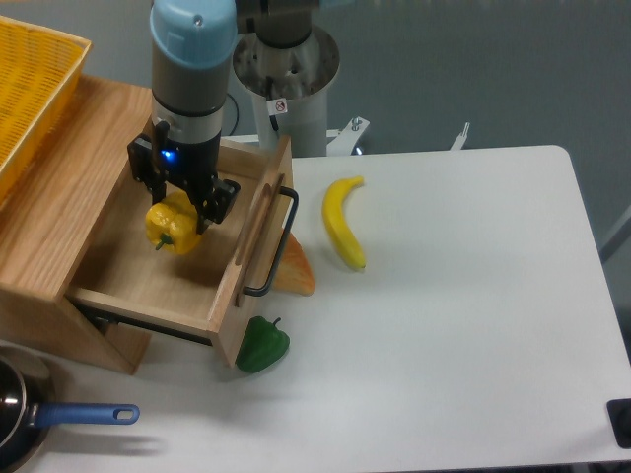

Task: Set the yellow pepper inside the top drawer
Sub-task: 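Lower the yellow pepper down into the open wooden drawer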

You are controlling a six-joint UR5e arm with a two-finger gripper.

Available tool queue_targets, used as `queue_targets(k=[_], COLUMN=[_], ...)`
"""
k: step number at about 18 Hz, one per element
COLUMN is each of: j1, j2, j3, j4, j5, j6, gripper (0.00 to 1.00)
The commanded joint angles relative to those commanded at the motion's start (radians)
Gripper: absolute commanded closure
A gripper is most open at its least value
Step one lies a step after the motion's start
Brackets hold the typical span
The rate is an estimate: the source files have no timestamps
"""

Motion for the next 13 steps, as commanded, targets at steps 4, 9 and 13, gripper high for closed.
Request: queue_targets(k=[4,9,13], j1=[0.0,-0.002,-0.005], j2=[-0.015,-0.021,-0.021], j3=[-0.002,-0.006,-0.011], j4=[0.0,0.0,0.0], j5=[0.003,0.02,0.035], j6=[-0.001,-0.002,-0.003], gripper=[0.7,0.7,0.55])
